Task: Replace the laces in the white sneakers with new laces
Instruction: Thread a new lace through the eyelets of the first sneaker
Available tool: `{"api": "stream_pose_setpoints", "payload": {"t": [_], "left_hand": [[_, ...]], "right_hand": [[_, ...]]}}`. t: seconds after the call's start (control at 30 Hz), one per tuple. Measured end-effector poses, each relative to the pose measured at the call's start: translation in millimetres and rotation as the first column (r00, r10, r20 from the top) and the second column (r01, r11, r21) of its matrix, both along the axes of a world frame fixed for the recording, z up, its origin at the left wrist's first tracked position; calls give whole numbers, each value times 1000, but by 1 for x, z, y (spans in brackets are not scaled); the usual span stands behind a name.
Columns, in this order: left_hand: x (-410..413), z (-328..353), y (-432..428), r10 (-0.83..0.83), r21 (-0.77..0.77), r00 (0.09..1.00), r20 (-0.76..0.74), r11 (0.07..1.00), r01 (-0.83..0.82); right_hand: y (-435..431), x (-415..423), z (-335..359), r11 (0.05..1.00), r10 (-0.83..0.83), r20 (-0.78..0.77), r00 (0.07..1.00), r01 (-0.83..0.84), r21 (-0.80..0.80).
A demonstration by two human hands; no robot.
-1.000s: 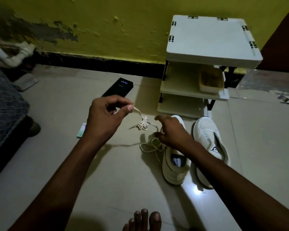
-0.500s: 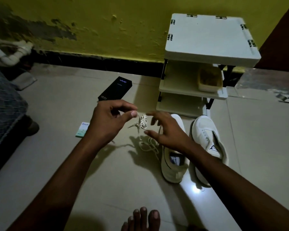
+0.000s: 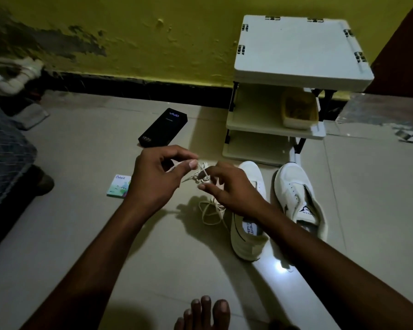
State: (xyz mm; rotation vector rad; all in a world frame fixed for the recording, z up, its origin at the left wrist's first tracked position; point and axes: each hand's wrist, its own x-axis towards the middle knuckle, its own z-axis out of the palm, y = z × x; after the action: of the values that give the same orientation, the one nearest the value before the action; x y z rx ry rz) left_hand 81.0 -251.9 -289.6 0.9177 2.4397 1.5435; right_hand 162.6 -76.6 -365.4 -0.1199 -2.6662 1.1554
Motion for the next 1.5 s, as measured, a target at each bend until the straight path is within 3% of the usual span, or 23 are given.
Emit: {"api": "stream_pose_setpoints", "payload": {"t": [0.07, 0.13, 0.23, 0.33, 0.43, 0.53, 0.6, 0.73, 0.8, 0.9, 1.03, 1.13, 1.27, 1.43, 1.5], "left_hand": [[4, 3, 3, 47, 57, 999, -20, 997, -46], [5, 8, 2, 136, 159, 991, -16, 978, -132], [0, -2, 2, 209, 219, 977, 45, 952, -214], [-4, -47, 10, 182, 17, 981, 71, 983, -184], [4, -110, 27, 52, -267, 989, 140, 964, -13], [17, -150, 41, -106, -431, 976, 190, 884, 180], [24, -166, 47, -190, -574, 966, 175, 778, 257], [29, -169, 34, -216, -708, 975, 60, 679, 194], [22, -162, 15, -199, -731, 973, 115, 646, 218], [10, -149, -13, -168, -703, 948, 268, 639, 312], [-3, -117, -29, -112, -625, 971, 213, 748, 224], [-1, -83, -23, -186, -513, 956, 229, 811, 281], [10, -53, -6, -241, -365, 939, 244, 874, 320], [3, -54, 2, -46, -317, 997, 65, 946, 64], [1, -59, 4, 21, -233, 996, 82, 972, -1]], "right_hand": [[2, -7, -9, 990, -3, 47, 999, -3, 140], [18, -13, -26, 947, -121, 231, 965, 42, 319], [45, -7, -37, 932, -253, 346, 903, 133, 336], [48, -2, -29, 958, -200, 368, 908, 102, 270], [44, 3, -21, 975, -124, 368, 921, 44, 219], [41, 6, -15, 982, -82, 366, 927, 14, 187], [40, 7, -12, 980, -73, 362, 929, -1, 199], [37, 9, -12, 977, -48, 417, 908, -44, 207], [31, 10, -8, 972, -37, 444, 895, -72, 225], [17, 10, -2, 946, 29, 520, 854, -192, 262], [-2, 7, -6, 914, 85, 552, 829, -286, 289], [-12, 5, -10, 950, 72, 447, 892, -197, 241], [-19, 4, -8, 990, 122, 389, 913, -140, 18], [-15, 13, -9, 994, -18, 380, 925, 57, -92], [-13, 18, -5, 990, -64, 360, 931, 105, -96]]}}
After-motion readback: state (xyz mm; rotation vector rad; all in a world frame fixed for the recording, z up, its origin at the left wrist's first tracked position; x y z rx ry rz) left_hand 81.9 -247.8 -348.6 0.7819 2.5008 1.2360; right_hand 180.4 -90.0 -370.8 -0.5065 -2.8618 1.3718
